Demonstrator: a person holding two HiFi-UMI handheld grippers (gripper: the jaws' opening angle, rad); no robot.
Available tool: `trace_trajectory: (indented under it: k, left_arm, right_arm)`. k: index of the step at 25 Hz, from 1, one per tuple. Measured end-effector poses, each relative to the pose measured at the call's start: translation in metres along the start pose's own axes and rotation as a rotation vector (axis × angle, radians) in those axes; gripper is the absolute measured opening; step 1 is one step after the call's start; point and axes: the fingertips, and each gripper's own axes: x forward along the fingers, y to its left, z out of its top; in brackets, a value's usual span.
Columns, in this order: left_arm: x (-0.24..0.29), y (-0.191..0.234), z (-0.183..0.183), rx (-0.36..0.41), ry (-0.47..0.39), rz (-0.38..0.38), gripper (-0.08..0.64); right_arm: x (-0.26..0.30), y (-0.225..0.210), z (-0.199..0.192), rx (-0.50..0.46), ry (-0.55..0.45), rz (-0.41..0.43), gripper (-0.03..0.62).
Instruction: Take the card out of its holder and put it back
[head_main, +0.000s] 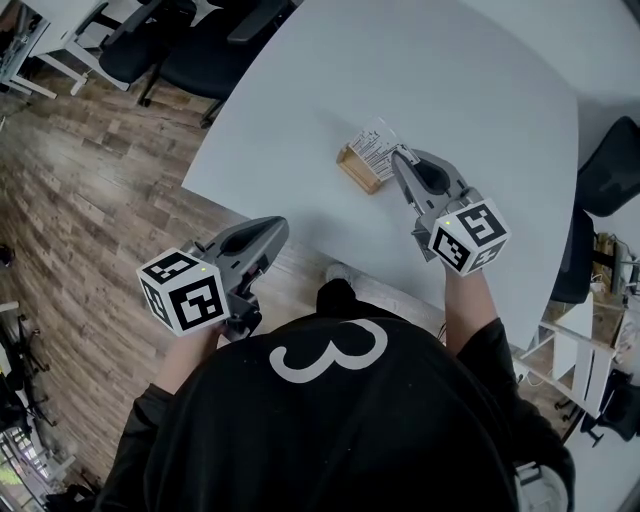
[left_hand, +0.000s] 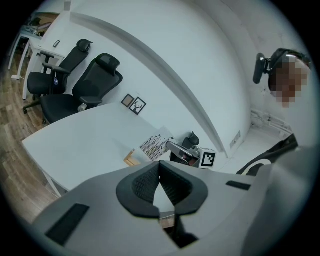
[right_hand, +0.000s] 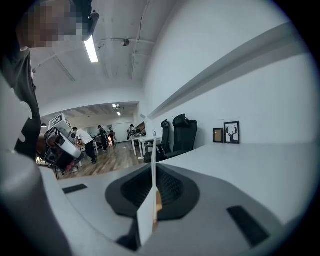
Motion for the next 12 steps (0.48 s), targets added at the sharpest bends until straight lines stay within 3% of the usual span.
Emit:
trace_trajectory:
  k: [12]
  left_arm:
    - [-0.054,-0.044,-0.004,0.071,-0.062,-0.042,0.011]
  right_arm:
    - [-0.055,0.071,0.043,-0.031,-0.104,-0.007,0.021]
